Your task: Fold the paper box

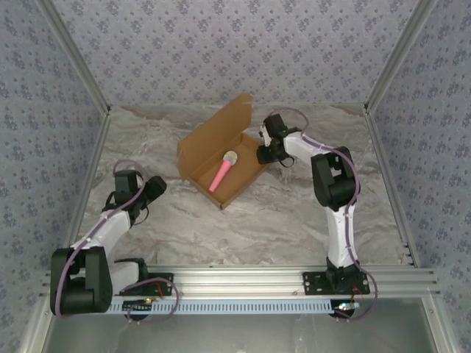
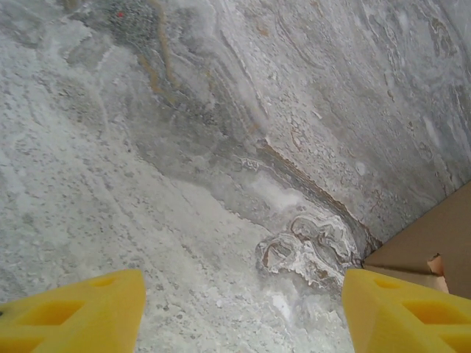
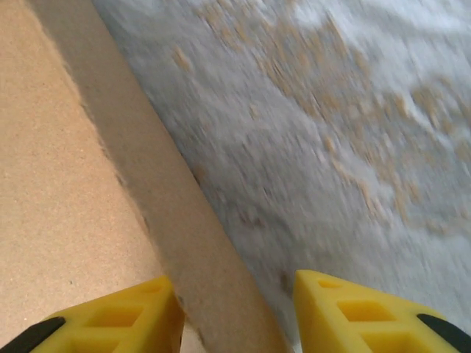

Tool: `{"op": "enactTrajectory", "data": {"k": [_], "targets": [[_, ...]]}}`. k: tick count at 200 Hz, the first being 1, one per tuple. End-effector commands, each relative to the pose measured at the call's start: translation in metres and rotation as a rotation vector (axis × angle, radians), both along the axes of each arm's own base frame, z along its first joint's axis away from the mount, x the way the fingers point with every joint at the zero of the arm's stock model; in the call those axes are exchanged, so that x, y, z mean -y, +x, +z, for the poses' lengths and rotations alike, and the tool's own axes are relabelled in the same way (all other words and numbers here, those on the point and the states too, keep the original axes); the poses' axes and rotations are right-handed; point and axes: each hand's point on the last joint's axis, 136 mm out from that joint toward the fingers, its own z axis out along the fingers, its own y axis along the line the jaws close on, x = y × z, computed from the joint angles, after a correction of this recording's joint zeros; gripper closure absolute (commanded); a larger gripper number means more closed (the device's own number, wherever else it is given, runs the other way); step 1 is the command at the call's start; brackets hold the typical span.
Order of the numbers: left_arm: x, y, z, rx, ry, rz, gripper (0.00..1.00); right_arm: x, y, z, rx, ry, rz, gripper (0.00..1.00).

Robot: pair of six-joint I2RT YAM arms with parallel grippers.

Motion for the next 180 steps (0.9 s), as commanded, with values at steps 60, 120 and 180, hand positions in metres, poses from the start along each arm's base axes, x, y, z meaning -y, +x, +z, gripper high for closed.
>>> {"op": "enactTrajectory", "data": {"k": [60, 120, 180], "targets": [[0.016, -0.003, -0.006, 0.003, -0.011, -0.061, 0.29, 0.0, -0.021, 0.04, 0.056, 0.12, -0.046, 0.32], [0.02, -0.025, -0.014, -0.01, -0.043, -0.058, 0.29, -0.012, 0.008, 0.04, 0.07, 0.185, 0.057, 0.31], [0.013, -0.018, -0.015, -0.019, -0.017, -0.025, 0.29, -0.033, -0.025, 0.041, 0.014, 0.302, 0.106, 0.41]]}}
